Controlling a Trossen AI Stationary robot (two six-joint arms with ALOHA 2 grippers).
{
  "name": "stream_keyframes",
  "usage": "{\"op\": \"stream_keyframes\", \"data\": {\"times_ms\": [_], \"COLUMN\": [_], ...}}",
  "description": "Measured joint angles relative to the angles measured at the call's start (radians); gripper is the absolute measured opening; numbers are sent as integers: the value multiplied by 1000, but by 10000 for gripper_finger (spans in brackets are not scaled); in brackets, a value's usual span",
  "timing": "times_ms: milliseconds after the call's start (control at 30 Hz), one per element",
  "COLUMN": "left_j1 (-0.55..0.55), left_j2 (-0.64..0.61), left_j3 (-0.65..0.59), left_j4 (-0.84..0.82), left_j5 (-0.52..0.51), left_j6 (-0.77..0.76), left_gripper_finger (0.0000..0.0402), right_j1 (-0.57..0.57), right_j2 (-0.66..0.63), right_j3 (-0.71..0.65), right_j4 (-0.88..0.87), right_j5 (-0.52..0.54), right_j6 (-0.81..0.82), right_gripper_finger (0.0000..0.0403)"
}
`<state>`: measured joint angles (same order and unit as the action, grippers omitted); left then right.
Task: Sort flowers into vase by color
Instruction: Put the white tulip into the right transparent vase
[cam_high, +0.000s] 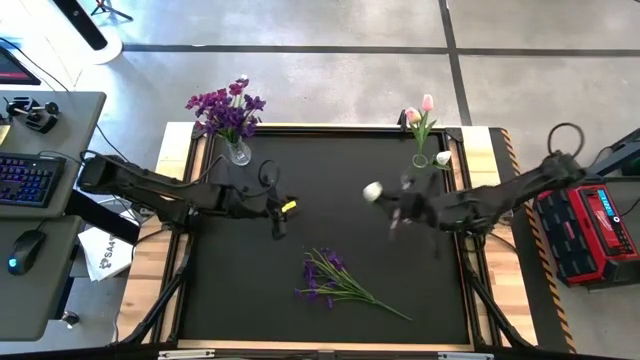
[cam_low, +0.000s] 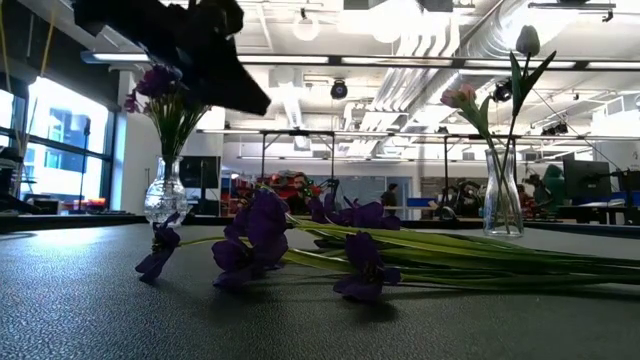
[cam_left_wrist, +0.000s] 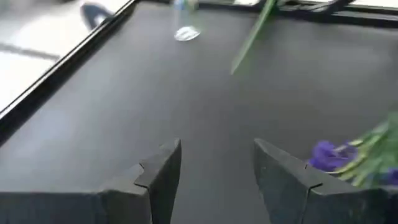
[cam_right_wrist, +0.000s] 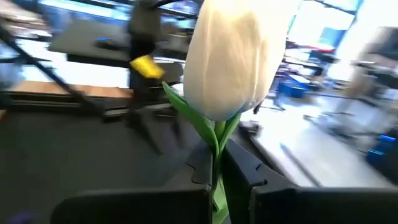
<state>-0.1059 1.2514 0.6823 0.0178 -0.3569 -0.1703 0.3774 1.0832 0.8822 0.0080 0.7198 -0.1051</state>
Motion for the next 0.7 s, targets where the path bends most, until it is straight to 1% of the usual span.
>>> {"op": "stream_keyframes", "data": {"times_ms": [67,167,267,367,433,600,700], "left_j1": [-5,-17,-29,-38,-41,-41,-41], "left_j2": [4,26,50,73,81,88,88], "left_j3": [-1,-1,0,0,-1,-1,-1], "left_j4": [-28,-18,27,63,62,72,91], "left_j5": [-23,-31,-41,-42,-42,-42,-43], "left_j6": [-32,-37,-34,-13,-11,-11,-10], "left_gripper_finger": [184,184,184,184,184,184,184], "right_j1": [21,38,38,27,15,-12,-25], "right_j2": [-84,-198,-289,-369,-418,-525,-561], "right_j3": [0,0,0,0,0,0,0], "right_j4": [-72,-142,-161,-154,-152,-161,-202], "right_j5": [104,250,380,486,510,502,501], "right_j6": [0,-10,-73,-153,-171,-184,-148], "right_gripper_finger": [3,2,1,1,1,0,0]}}
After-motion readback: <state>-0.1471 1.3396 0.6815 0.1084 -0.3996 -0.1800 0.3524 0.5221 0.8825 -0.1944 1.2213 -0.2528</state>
